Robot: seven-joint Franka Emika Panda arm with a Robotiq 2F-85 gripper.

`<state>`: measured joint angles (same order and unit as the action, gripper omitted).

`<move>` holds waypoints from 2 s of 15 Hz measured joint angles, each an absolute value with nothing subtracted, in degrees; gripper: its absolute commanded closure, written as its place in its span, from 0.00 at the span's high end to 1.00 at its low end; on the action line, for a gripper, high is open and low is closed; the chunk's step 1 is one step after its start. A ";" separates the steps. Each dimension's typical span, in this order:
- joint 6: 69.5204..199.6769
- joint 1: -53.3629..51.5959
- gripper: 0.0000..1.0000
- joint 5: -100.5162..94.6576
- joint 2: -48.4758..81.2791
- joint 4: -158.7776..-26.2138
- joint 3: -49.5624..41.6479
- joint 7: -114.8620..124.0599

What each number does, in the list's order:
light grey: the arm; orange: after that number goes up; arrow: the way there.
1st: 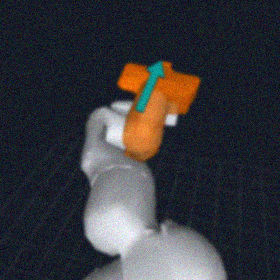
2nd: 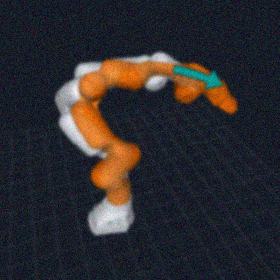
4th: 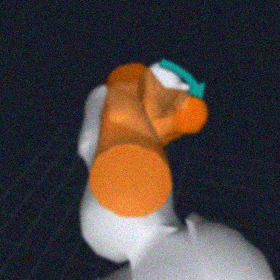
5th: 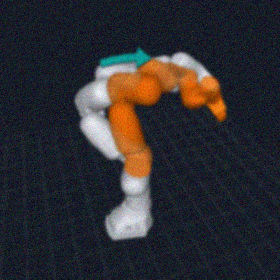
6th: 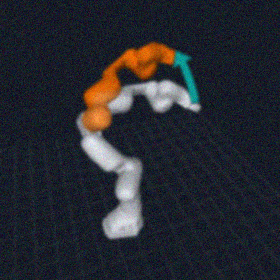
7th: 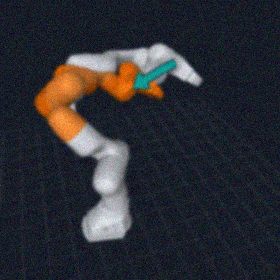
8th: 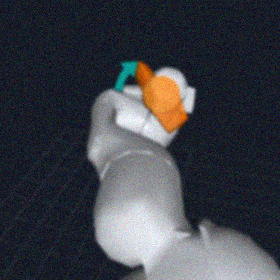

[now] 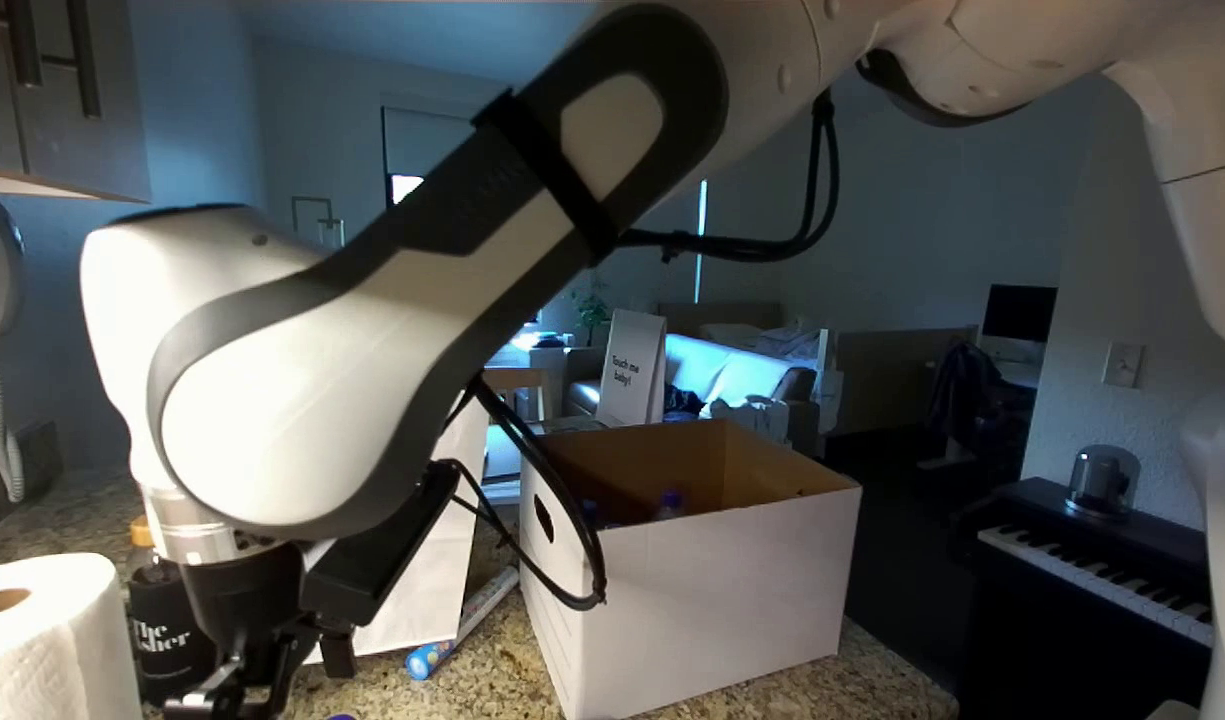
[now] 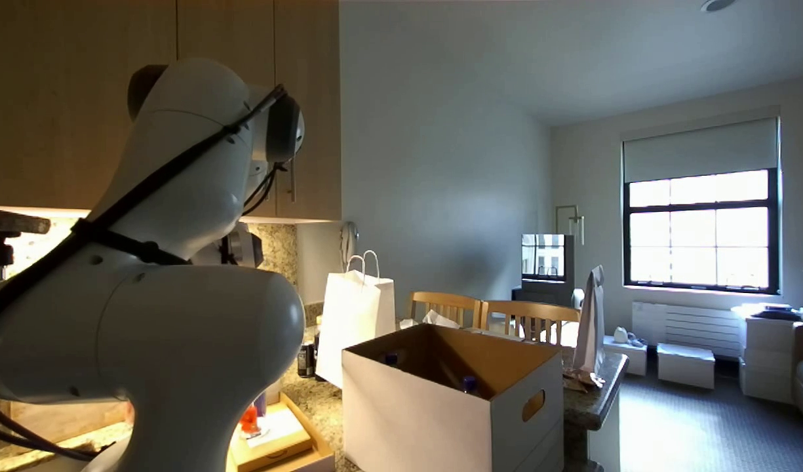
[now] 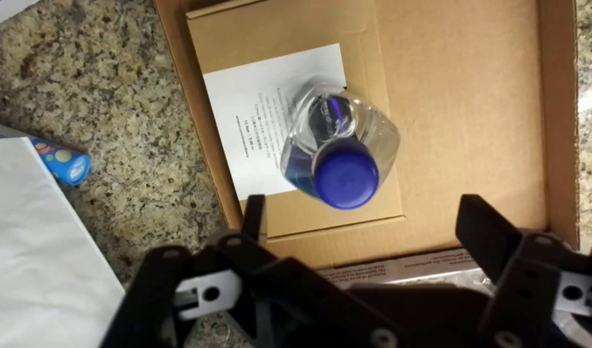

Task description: Remove the water bottle from the box

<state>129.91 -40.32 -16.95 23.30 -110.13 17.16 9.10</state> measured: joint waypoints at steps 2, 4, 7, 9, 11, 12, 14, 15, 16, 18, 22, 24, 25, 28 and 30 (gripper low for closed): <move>129.91 -40.56 1.00 -17.15 20.75 -110.53 17.13 10.20; 129.83 -40.54 1.00 -17.18 17.25 -111.51 16.87 12.13; 129.86 -39.29 1.00 -17.18 10.12 -114.77 16.00 16.49; 129.81 -36.83 1.00 -16.59 4.52 -117.46 15.54 18.77; 128.94 -33.15 1.00 -15.01 -1.00 -119.81 15.30 19.62; 127.82 -31.02 1.00 -13.60 -3.61 -120.63 15.16 19.65; 124.87 -26.30 1.00 -10.65 -8.46 -121.71 14.77 19.64; 123.59 -23.94 1.00 -9.31 -10.76 -122.22 14.30 19.63; 122.68 -21.74 1.00 -8.35 -12.85 -122.79 13.60 19.61; 122.02 -17.57 1.00 -7.50 -16.76 -124.36 11.60 19.16; 122.50 -10.07 1.00 -7.37 -21.32 -127.39 6.07 14.94; 123.40 -7.71 1.00 -6.59 -21.00 -127.73 3.68 12.26; 123.89 -7.01 1.00 -5.60 -20.35 -127.73 2.75 10.97; 126.44 -6.18 1.00 -0.46 -16.85 -127.69 1.06 9.46; 129.45 -6.10 1.00 3.40 -13.58 -127.57 0.84 9.49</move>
<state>129.45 -6.10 3.40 -13.58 -127.57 0.84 9.49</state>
